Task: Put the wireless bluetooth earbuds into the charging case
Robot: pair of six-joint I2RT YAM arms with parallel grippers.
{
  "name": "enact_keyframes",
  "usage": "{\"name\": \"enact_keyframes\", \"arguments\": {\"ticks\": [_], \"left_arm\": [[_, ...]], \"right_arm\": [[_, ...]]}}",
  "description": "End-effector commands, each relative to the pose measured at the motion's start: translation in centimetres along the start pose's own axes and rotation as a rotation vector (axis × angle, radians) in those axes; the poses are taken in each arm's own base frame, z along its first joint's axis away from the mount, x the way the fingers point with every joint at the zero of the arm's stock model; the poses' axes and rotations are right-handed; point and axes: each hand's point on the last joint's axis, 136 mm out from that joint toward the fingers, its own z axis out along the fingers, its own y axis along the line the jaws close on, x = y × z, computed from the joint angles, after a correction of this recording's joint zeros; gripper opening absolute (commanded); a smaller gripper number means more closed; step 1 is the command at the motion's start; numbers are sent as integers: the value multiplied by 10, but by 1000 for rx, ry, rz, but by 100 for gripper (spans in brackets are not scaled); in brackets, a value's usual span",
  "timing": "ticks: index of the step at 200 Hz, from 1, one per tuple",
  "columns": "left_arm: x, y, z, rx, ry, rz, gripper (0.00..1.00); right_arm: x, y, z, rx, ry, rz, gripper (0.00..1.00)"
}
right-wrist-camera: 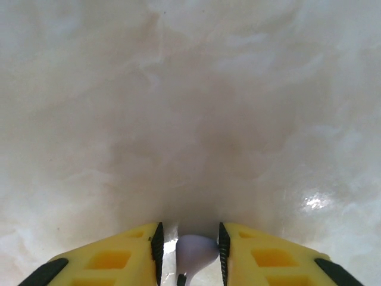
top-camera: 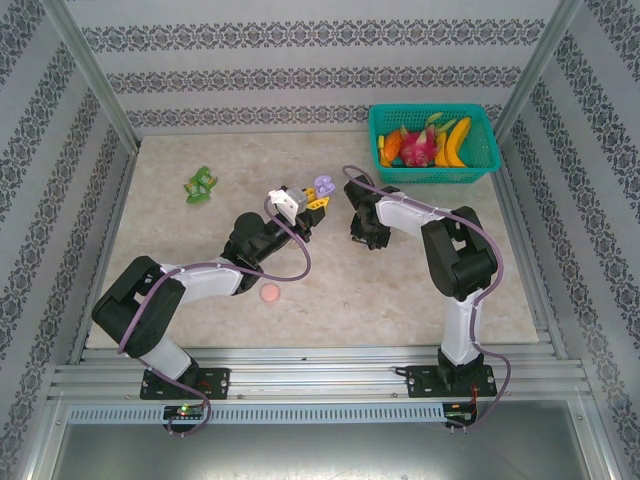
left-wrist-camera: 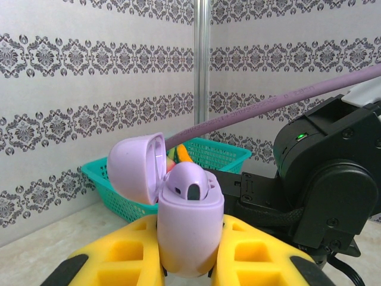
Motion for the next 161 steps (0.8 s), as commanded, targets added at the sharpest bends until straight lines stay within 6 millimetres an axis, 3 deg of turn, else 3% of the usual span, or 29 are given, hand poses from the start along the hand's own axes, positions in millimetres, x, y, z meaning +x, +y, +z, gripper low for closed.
{"name": "enact_keyframes", "arguments": {"ticks": [1,101,161], "left_arm": [[-23,5,0,-14,-78,3,0],[-24,6,1,-15,-82,1,0],[-24,6,2,-15,-79,1,0]], "right_arm": [[1,7,-5,-28,1,-13,33],[9,9,0,-20,17,-21,26],[-2,12,-17,-68,-70,-27,22]]}}
